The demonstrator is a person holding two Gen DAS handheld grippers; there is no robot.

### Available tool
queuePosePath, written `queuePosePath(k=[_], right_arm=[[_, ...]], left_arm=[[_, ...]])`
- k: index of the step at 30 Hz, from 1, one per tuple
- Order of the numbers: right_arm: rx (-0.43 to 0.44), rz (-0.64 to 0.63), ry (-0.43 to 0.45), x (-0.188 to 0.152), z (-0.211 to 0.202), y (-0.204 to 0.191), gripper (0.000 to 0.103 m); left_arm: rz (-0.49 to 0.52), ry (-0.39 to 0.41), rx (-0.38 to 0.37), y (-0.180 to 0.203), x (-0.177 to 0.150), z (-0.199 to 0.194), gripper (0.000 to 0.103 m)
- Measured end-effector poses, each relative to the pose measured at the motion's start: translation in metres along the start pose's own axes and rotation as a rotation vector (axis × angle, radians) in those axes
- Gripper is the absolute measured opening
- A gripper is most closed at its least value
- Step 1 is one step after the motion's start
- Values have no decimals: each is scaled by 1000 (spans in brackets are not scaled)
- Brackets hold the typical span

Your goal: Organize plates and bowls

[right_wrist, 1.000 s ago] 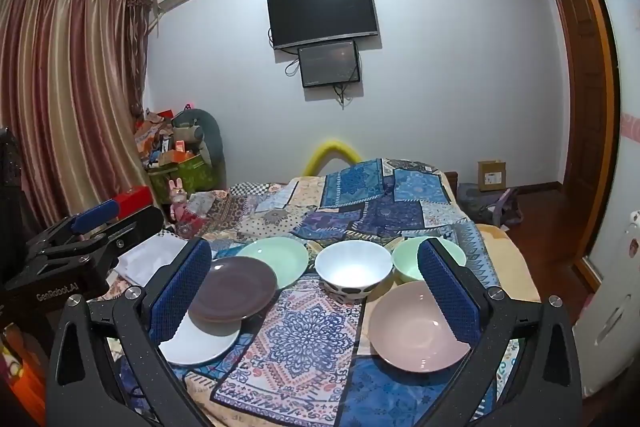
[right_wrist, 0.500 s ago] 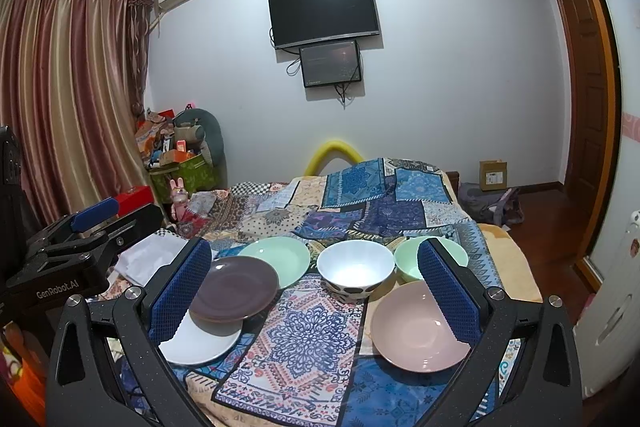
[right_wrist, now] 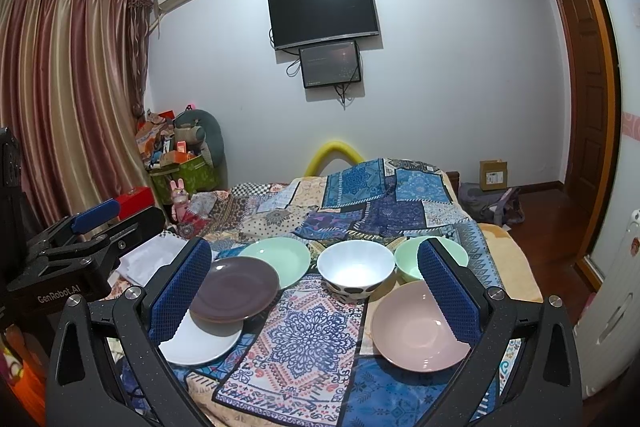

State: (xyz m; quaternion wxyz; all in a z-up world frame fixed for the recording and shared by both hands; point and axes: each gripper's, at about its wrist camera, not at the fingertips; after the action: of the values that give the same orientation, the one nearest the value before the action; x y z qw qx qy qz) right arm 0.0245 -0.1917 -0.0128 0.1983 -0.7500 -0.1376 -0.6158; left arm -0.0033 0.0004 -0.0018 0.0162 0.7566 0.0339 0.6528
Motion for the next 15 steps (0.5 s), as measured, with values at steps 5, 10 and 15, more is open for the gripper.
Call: queuePosePath(k=[5,10,15], right_arm=[[1,0,0,0,0,-1,103],[0,0,0,0,0,0,103],[0,1,1,-1,0,0,103]], left_arm=[[2,1,1,0,0,0,103],[-2,-1,-1,0,-1,0,103],[1,-4,-2,0,0,0,103]])
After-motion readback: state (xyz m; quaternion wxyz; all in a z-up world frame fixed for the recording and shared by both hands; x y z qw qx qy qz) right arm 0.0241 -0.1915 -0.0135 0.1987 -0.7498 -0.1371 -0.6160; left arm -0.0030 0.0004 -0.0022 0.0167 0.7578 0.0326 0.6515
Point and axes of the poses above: each gripper's, at about its wrist camera, not at the fingertips, and z roughly the way its jaws point, y to its right, x to its top, and after that the axes turned 8 degrees about y, right-handed
